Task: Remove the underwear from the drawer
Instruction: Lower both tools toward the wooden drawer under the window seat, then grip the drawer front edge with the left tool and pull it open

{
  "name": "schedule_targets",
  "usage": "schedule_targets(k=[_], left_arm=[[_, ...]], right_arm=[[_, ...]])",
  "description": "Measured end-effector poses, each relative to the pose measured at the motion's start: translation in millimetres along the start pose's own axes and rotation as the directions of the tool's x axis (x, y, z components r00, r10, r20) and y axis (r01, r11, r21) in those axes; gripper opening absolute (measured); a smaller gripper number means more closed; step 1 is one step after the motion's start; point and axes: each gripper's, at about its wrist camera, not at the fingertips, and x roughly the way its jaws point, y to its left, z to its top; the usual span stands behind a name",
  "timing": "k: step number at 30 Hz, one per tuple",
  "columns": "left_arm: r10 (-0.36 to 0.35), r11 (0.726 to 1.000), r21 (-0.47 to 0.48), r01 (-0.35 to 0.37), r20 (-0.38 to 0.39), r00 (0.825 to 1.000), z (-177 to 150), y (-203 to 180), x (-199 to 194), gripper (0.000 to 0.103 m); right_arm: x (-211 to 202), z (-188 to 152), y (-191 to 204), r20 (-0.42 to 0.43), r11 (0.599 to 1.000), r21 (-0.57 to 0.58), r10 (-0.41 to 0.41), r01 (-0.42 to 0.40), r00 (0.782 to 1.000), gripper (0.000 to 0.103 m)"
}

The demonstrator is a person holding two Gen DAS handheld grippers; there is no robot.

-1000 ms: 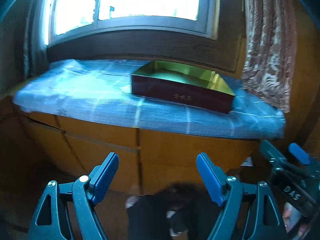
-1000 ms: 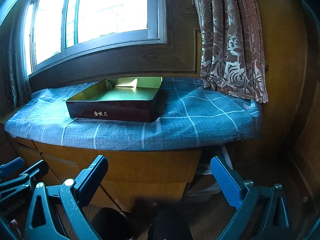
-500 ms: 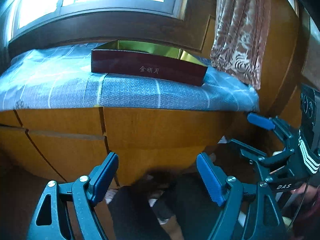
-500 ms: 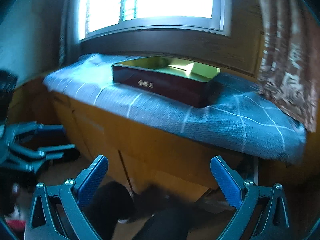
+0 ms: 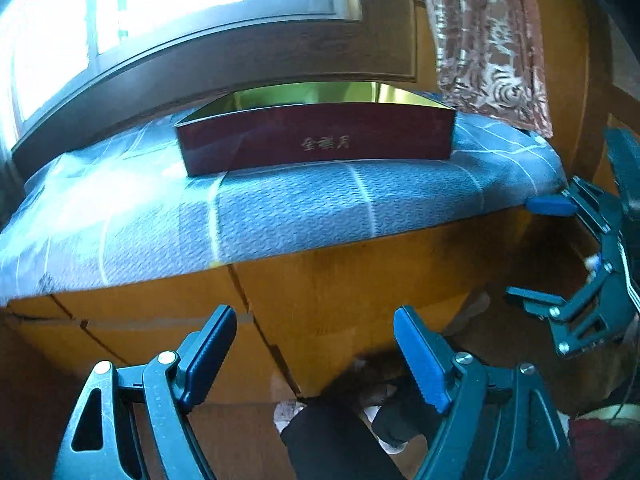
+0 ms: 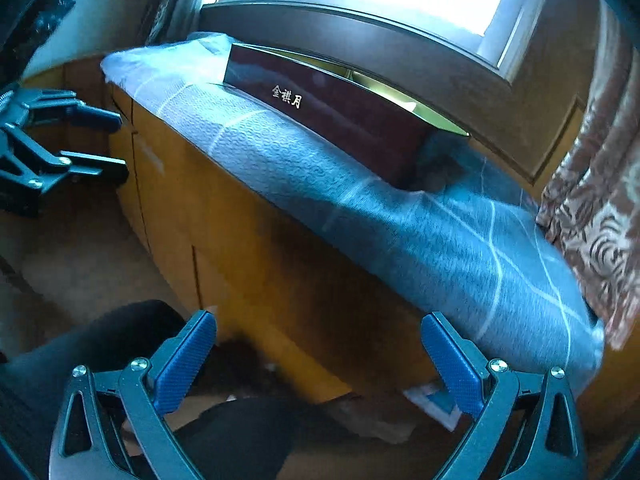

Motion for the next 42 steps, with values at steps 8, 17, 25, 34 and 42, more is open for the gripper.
schedule_targets(k=[8, 17, 25, 34, 42], left_arm=[[-0.292, 0.920, 0.248, 0.304, -0.083, 0.953, -0.3, -25.9, 8.1, 0.082], [-0.347, 0.866, 0.340, 0.368, -0.122, 0.930, 15.7, -37.0, 17.2, 0.082], [-0.402, 0.812, 0.387, 0.437, -0.172, 0.899, 34.4, -38.0, 31.7, 0.082], [-0.357, 0.805, 0.427, 0.413, -0.207, 0.911, 44.7, -38.4, 49.0, 0.082], [-0.345, 0.804, 0.452, 0.387, -0.176, 0.922, 44.3, -32.3, 58.2, 0.086]], right_arm=[[21.8, 15.6, 3.6, -0.062, 0.992, -0.120, 0.018, -0.025, 0.998, 0.103], [20.2, 25.1, 0.8, -0.168, 0.960, -0.236, 0.109, -0.147, 0.980, 0.103], [13.4, 46.6, -23.6, -0.294, 0.879, -0.275, 0.308, -0.389, 0.905, 0.103], [14.5, 72.7, -7.1, -0.331, 0.810, -0.355, 0.358, -0.467, 0.873, 0.103], [-2.2, 32.0, -16.8, -0.289, 0.806, -0.521, 0.142, -0.280, 0.947, 0.103]])
